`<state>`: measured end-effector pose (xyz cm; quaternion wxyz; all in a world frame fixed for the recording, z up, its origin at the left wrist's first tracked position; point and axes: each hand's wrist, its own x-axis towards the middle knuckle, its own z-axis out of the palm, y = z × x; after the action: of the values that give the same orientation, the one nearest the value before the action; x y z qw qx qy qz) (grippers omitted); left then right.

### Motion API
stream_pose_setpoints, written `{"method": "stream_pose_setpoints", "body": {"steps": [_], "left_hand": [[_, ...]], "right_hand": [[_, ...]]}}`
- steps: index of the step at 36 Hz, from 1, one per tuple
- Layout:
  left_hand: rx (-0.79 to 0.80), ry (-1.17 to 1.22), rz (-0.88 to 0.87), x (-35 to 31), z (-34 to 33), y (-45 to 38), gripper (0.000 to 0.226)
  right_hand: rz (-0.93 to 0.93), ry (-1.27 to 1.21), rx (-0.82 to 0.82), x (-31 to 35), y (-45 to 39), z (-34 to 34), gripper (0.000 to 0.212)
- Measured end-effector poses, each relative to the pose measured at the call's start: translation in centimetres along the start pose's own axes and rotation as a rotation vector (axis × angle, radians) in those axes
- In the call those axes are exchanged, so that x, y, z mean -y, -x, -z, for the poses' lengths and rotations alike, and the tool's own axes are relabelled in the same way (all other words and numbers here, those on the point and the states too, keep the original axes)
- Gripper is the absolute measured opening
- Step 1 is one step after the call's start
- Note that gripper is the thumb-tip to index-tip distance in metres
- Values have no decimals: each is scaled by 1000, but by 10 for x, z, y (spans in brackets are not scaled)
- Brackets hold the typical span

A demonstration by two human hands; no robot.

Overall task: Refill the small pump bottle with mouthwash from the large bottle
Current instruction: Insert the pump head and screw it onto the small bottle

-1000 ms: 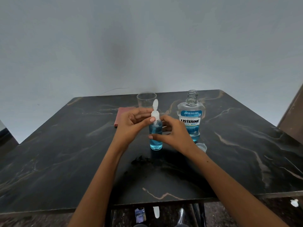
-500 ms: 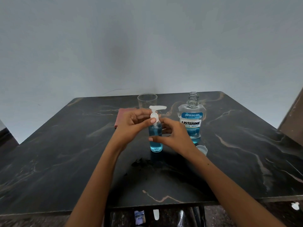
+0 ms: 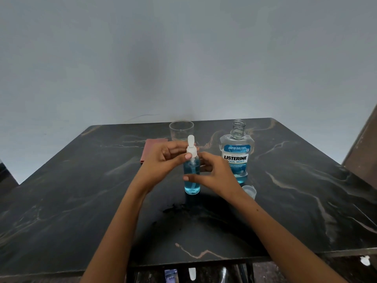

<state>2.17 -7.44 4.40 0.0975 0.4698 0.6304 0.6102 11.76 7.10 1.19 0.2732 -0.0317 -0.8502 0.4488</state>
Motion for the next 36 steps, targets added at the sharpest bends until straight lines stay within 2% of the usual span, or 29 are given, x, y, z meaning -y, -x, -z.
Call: {"method": "stream_pose_setpoints", "body": {"steps": [2,6,8,16,22,27,36], "left_hand": [[-29,-32,-11,1,-4,2,30],[-275,-97,-36,2,-18,6,34],[-325,-91,-62,2,-21,5,30],[-147,-42,-31,3,-8,2,22],[-55,-48,-13,2,0,-2,27],[-87,-42,-10,4,9,-3,34],[-103,-15,45,9,14,8,28]], "right_hand": [[-3,3,-9,-1,0,-1,51],[12,27,-35,0,0,-5,51],[13,36,-47,1,1,-7,51],[12,69,-52,4,2,-9,48],[12,75,-47,7,-1,-11,46],[12,71,-39,11,-5,-16,44],[11,-3,-52,11,-3,-28,58]]}}
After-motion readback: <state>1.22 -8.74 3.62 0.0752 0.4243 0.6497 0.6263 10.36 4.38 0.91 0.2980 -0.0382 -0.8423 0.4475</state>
